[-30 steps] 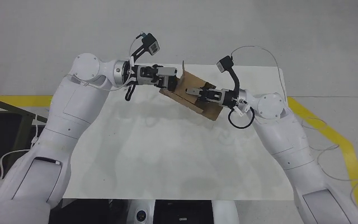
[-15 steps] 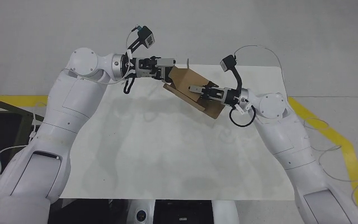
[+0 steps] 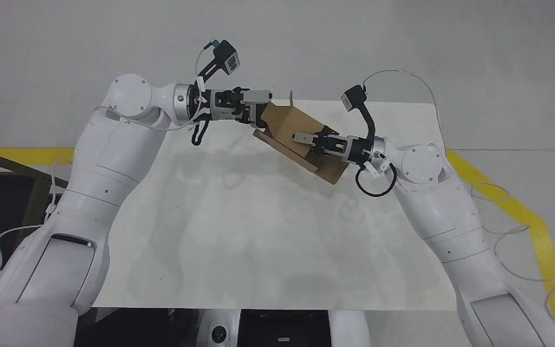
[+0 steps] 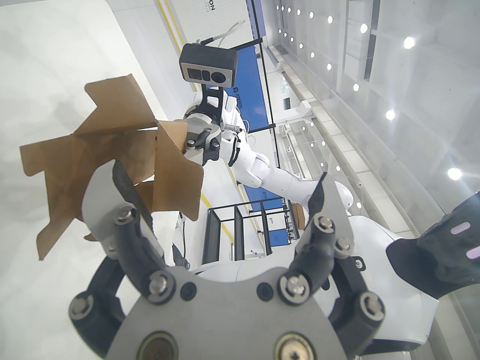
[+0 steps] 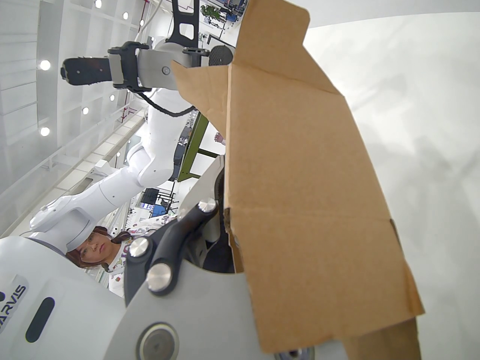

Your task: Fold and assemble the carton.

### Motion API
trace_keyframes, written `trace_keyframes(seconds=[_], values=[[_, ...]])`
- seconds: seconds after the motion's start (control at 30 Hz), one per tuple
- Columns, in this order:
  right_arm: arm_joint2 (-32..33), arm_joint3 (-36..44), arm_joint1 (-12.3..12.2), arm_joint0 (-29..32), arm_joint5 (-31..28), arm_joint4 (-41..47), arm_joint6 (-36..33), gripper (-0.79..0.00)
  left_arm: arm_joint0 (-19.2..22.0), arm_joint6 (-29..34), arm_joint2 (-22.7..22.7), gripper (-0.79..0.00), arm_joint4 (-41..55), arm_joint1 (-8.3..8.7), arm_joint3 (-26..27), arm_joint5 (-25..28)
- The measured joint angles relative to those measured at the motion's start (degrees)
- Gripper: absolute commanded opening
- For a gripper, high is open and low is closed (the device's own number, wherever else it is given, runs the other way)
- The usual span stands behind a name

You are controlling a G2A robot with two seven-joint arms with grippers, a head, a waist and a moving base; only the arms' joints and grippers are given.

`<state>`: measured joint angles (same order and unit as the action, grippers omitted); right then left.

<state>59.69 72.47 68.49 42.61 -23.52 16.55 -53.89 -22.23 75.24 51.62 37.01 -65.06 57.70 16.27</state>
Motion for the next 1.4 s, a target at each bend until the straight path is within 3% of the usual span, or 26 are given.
trace_keyframes(seconds=[0.73, 1.17, 1.4], values=[[0.68, 1.26, -0.33, 0.60, 0.71, -0.66, -1.92, -0.785, 0.41, -2.49, 0.10, 0.000, -2.13, -0.37, -0.06, 0.34], [0.54, -0.74, -0.52, -0.99, -0.88, 4.70, -12.62, -0.785, 1.16, 4.62, 0.82, 0.000, -1.84, -0.65, -5.00, 4.26], [-0.61, -2.81, -0.34, -3.16, -0.50, 5.81, -17.16, -0.785, -1.99, 8.65, 1.50, 0.000, -0.97, -0.15, -0.33, 4.14]])
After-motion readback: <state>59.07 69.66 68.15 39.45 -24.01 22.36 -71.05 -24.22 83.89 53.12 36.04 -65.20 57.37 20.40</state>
